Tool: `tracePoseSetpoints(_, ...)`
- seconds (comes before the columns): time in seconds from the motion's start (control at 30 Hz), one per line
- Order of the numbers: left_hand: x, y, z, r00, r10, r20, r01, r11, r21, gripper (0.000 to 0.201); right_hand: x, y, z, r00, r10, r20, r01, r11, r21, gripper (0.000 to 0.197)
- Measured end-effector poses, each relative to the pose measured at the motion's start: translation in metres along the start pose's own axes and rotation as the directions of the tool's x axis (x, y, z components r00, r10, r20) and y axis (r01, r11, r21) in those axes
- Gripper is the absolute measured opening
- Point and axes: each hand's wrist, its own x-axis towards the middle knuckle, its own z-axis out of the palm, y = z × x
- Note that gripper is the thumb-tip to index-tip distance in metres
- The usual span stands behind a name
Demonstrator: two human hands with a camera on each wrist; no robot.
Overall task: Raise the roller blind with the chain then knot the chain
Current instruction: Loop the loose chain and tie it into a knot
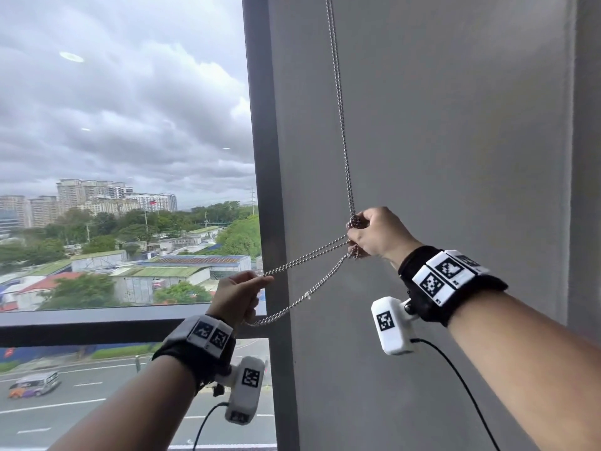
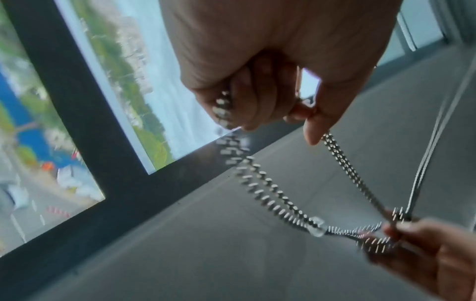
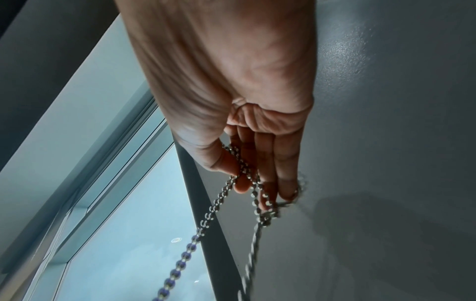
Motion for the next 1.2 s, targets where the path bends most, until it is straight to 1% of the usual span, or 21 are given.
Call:
tracePoseSetpoints(0.03, -0.001, -0.002, 0.000, 1.000, 0.026, 0.015, -0.028, 0.992, 0.120, 0.037, 0.001, 0.000, 0.000, 1.000, -0.003, -0.002, 0.003, 1.000, 0.004, 0.004)
tracePoseSetpoints(0.07, -0.002, -0.005, 0.000, 0.998, 0.037, 0.042, -0.045, 0.978, 0.203, 0.038, 0.001, 0.001, -0.001, 1.000, -0.005, 0.000, 0.005, 1.000, 0.001, 0.007)
tracePoseSetpoints(0.13, -0.005, -0.012, 0.001, 0.995, -0.008, 0.102, -0.018, 0.968, 0.251, 0.040, 0.001, 0.001, 0.000, 1.000, 0.002, 0.014, -0.003, 1.000, 0.024, 0.008)
tracePoseSetpoints(0.17, -0.006, -0.014, 0.002, 0.992, -0.043, 0.122, 0.012, 0.970, 0.241, 0.039, 0.000, 0.000, 0.000, 1.000, 0.008, 0.024, -0.009, 0.999, 0.044, 0.008)
tracePoseSetpoints(0.27, -0.009, -0.016, 0.007, 0.984, -0.127, 0.124, 0.105, 0.980, 0.168, 0.029, -0.001, -0.004, 0.003, 0.998, 0.007, 0.058, -0.012, 0.996, 0.092, 0.003)
tracePoseSetpoints(0.37, -0.011, -0.013, 0.016, 0.965, -0.193, 0.179, 0.179, 0.979, 0.093, 0.021, -0.006, -0.009, 0.007, 0.994, 0.021, 0.103, -0.035, 0.989, 0.143, 0.008)
tracePoseSetpoints(0.43, -0.013, -0.009, 0.025, 0.945, -0.213, 0.249, 0.217, 0.976, 0.010, 0.010, -0.010, -0.012, 0.012, 0.989, 0.018, 0.144, -0.041, 0.987, 0.155, 0.004)
tracePoseSetpoints(0.47, -0.014, -0.006, 0.030, 0.934, -0.222, 0.278, 0.241, 0.970, -0.033, 0.006, -0.012, -0.013, 0.015, 0.987, 0.016, 0.162, -0.044, 0.985, 0.165, 0.005)
tracePoseSetpoints(0.53, -0.015, 0.000, 0.041, 0.916, -0.235, 0.326, 0.280, 0.955, -0.097, 0.007, -0.014, -0.012, 0.022, 0.982, 0.017, 0.187, -0.053, 0.980, 0.190, 0.010)
tracePoseSetpoints(0.63, -0.012, 0.013, 0.057, 0.910, -0.204, 0.361, 0.272, 0.951, -0.149, 0.009, -0.016, -0.009, 0.032, 0.978, 0.015, 0.207, -0.055, 0.980, 0.189, 0.013)
tracePoseSetpoints(0.73, -0.011, 0.026, 0.071, 0.936, -0.094, 0.338, 0.169, 0.966, -0.198, 0.014, -0.017, -0.009, 0.038, 0.979, 0.006, 0.203, -0.039, 0.986, 0.161, 0.012)
tracePoseSetpoints(0.77, -0.011, 0.027, 0.075, 0.952, -0.048, 0.301, 0.111, 0.975, -0.195, 0.015, -0.017, -0.010, 0.039, 0.980, 0.001, 0.200, -0.033, 0.987, 0.158, 0.011)
tracePoseSetpoints(0.83, -0.010, 0.026, 0.081, 0.981, 0.049, 0.185, -0.026, 0.992, -0.127, 0.017, -0.018, -0.011, 0.040, 0.979, -0.001, 0.203, -0.035, 0.984, 0.172, 0.011)
tracePoseSetpoints(0.87, -0.010, 0.023, 0.082, 0.987, 0.092, 0.132, -0.082, 0.994, -0.078, 0.020, -0.018, -0.012, 0.040, 0.978, -0.003, 0.206, -0.033, 0.984, 0.174, 0.011)
tracePoseSetpoints(0.93, -0.010, 0.017, 0.083, 0.987, 0.139, 0.075, -0.138, 0.990, -0.024, 0.024, -0.017, -0.012, 0.040, 0.979, -0.024, 0.202, -0.007, 0.989, 0.149, 0.010)
tracePoseSetpoints(1.0, -0.012, 0.008, 0.084, 0.989, 0.135, 0.068, -0.132, 0.990, -0.052, 0.022, -0.016, -0.011, 0.040, 0.981, -0.054, 0.186, 0.033, 0.993, 0.116, 0.007)
tracePoseSetpoints(1.1, -0.018, -0.005, 0.084, 0.993, 0.064, 0.102, -0.051, 0.990, -0.131, 0.026, -0.014, -0.009, 0.039, 0.987, -0.091, 0.129, 0.078, 0.992, 0.103, 0.006)
tracePoseSetpoints(1.17, -0.020, -0.012, 0.084, 0.994, 0.028, 0.109, -0.010, 0.987, -0.158, 0.026, -0.013, -0.008, 0.039, 0.984, -0.115, 0.135, 0.102, 0.989, 0.105, 0.007)
tracePoseSetpoints(1.2, -0.022, -0.015, 0.084, 0.994, 0.026, 0.104, -0.008, 0.985, -0.171, 0.024, -0.013, -0.008, 0.039, 0.982, -0.127, 0.138, 0.113, 0.988, 0.101, 0.007)
